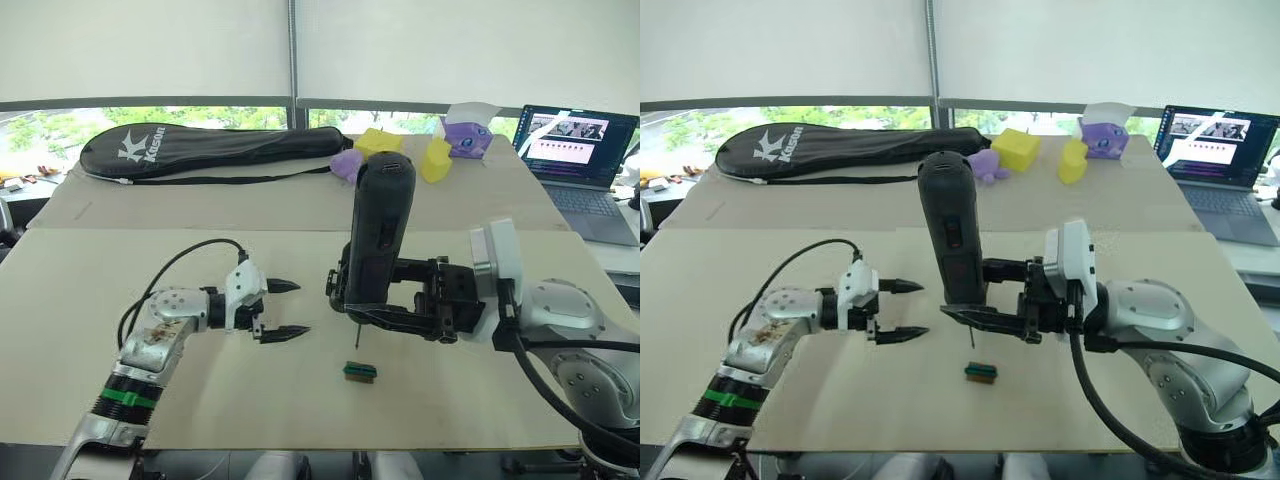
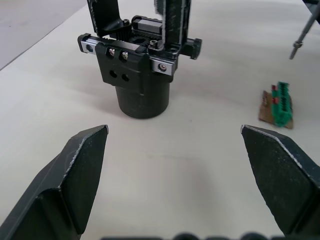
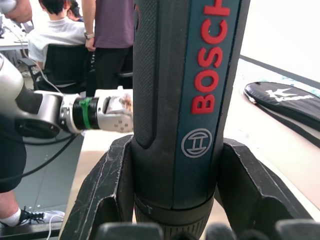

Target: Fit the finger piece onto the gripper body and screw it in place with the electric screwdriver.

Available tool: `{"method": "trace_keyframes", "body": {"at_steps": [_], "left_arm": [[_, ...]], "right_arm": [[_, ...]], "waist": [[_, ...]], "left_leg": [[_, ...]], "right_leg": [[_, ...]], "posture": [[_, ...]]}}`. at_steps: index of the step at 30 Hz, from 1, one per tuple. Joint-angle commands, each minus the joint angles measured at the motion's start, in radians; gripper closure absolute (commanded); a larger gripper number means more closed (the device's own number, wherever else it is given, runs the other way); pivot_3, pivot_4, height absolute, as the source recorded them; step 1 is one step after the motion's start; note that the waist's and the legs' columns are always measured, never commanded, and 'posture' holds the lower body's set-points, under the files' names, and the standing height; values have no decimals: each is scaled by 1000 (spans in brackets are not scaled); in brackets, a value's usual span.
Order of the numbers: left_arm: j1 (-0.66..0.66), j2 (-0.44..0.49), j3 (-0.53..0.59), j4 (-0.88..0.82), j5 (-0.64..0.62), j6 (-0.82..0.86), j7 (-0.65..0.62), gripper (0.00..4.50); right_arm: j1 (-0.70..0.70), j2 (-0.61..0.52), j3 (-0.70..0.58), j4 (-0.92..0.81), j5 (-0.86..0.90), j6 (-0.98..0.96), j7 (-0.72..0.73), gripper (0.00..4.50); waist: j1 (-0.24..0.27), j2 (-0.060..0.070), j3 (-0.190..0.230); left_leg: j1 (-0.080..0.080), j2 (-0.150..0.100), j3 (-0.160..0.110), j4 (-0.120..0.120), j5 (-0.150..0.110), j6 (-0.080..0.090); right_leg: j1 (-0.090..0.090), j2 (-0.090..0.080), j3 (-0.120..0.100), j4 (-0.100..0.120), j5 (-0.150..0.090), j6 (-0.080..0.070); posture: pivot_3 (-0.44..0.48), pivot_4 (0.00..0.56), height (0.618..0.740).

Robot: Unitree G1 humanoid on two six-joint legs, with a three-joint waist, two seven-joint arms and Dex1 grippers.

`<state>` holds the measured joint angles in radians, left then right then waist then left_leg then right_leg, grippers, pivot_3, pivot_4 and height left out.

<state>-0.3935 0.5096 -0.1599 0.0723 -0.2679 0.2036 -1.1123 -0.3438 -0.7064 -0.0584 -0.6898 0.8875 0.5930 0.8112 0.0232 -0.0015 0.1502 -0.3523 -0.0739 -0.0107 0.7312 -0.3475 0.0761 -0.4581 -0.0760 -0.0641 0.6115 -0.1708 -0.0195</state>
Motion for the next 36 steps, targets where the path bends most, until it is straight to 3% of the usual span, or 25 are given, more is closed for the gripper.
{"method": "trace_keyframes", "body": {"at_steps": [1,8,16,21,28,36], "left_arm": [[-35,-89,-57,64,72,-22,98,0],[-102,-221,-76,238,148,-83,229,0],[-158,-266,-80,385,156,-201,182,0],[-250,-276,-74,523,132,-312,46,2124],[-410,-284,-94,731,133,-476,-253,2197],[-527,-315,-103,983,235,-595,-236,2197]], "right_arm": [[-32,1,-24,-11,16,-12,-7,2541],[-17,-4,-24,-11,0,-16,-12,2541],[14,-7,-23,-25,-25,-22,-18,2541],[38,-10,-30,-33,-40,-28,-12,2541],[73,-32,-53,-45,-36,-32,0,2541],[90,-38,-63,-58,-34,-30,-14,2541]], "waist": [[3,0,0],[2,-1,0],[12,-1,0],[17,-1,0],[16,-1,1],[15,-2,1]], "left_leg": [[0,0,0,0,0,0],[0,0,0,0,0,0],[0,0,0,1,0,0],[0,0,0,2,0,0],[-2,-1,0,1,0,0],[-2,0,1,2,0,1]], "right_leg": [[0,0,0,0,0,0],[0,0,1,1,0,0],[0,-1,1,0,0,0],[0,-1,0,0,0,0],[0,0,-1,0,0,0],[0,0,0,0,0,0]], "posture": [[0,150,740],[0,150,740],[0,150,740],[0,150,740],[0,150,740],[0,150,740]]}}
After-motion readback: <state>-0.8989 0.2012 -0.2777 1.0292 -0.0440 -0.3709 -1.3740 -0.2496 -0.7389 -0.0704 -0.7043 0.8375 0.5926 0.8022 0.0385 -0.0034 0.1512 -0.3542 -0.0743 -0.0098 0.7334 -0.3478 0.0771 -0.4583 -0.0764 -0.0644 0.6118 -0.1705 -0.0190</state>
